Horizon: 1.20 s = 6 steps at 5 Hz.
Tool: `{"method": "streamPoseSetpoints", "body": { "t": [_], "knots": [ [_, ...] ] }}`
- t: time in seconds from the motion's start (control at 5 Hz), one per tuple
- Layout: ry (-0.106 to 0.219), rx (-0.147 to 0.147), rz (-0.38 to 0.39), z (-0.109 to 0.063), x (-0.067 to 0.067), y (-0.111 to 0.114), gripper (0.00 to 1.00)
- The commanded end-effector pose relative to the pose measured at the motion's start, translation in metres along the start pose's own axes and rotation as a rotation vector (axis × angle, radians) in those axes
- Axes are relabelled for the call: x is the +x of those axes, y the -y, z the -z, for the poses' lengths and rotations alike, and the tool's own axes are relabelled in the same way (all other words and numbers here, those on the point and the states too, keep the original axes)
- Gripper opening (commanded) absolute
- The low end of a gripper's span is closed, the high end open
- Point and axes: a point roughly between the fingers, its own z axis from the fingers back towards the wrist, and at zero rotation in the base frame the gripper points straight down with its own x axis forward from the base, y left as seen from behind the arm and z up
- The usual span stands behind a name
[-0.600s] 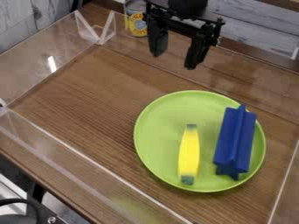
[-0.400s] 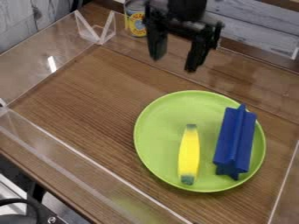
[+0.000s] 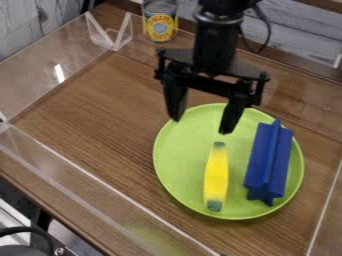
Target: Remove the banana from inside the green plate and put it on the table
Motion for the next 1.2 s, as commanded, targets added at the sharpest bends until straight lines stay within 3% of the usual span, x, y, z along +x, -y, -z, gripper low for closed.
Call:
{"method": "streamPoseSetpoints", "body": {
  "t": [0.0, 0.6, 1.0],
  "knots": [
    [0.067, -0.039, -0.026, 0.000, -0.006, 0.010, 1.00],
    [0.099, -0.083, -0.048, 0.040, -0.011, 0.019, 1.00],
    [0.100, -0.088, -0.045, 0.051, -0.009, 0.016, 1.00]
  ]
}}
